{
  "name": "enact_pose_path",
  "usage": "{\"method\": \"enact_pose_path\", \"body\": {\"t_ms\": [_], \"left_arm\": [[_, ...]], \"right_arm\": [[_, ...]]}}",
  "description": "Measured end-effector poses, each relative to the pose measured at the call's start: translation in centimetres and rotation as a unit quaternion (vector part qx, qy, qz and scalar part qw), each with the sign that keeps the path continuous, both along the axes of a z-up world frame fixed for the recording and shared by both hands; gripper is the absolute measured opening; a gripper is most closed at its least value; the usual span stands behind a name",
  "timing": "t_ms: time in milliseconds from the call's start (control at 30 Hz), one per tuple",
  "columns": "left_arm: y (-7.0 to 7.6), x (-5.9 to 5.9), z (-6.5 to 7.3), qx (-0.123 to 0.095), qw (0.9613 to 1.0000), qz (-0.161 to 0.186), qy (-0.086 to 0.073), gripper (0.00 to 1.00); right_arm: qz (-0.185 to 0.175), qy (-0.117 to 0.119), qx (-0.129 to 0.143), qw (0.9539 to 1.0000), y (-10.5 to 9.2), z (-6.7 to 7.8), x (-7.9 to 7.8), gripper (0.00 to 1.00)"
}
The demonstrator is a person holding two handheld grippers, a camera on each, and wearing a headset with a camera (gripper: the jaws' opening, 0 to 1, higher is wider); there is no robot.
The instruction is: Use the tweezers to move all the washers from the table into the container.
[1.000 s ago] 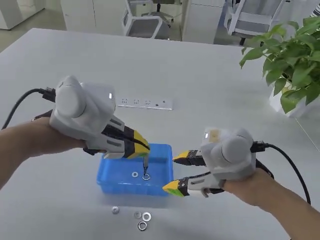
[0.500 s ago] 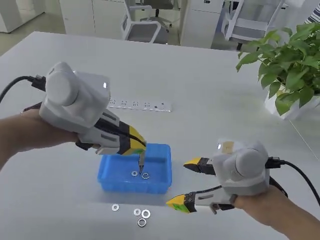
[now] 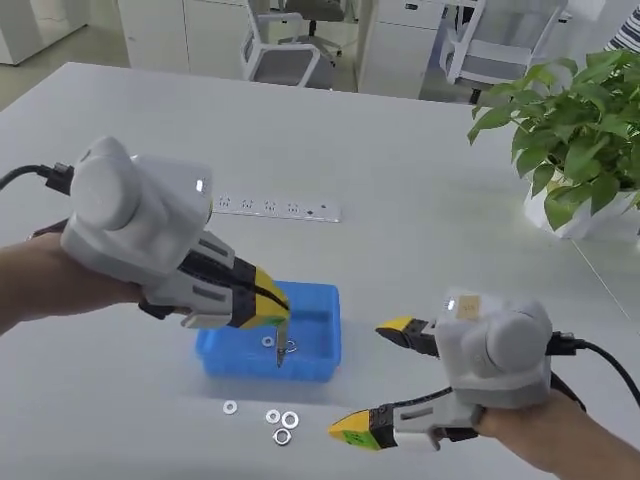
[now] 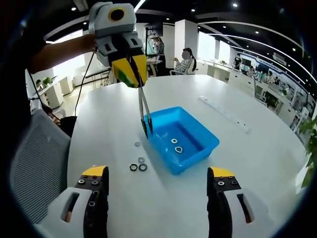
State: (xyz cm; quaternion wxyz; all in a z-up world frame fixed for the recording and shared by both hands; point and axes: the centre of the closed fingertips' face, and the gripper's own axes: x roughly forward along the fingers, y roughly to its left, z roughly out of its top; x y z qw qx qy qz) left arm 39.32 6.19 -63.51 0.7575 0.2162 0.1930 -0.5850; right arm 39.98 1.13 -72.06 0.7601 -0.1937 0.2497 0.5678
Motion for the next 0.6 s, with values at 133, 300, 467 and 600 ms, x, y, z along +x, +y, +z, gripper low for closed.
{"method": "enact_pose_path", "body": {"t_ms": [133, 300, 467, 600], "left_arm": [[-0.2, -0.8, -0.8, -0.001, 1.0000, -0.005, 0.005, 0.05], [-0.6, -1.7, -1.6, -0.005, 0.9999, -0.010, 0.012, 0.05], [-0.9, -2.2, -2.1, -0.006, 0.9997, -0.015, 0.016, 0.05], [-1.0, -2.4, -2.4, -0.010, 0.9996, -0.018, 0.018, 0.05]], "right_arm": [[0.003, -0.004, -0.001, 1.0000, 0.0, -0.2, -0.4, 0.89], [-0.001, -0.001, 0.000, 1.0000, -0.1, -0.4, -0.7, 0.93], [-0.004, -0.001, -0.001, 1.0000, -0.1, -0.5, -0.8, 0.99], [-0.006, -0.001, -0.006, 1.0000, -0.3, -0.7, -1.0, 1.00]]}}
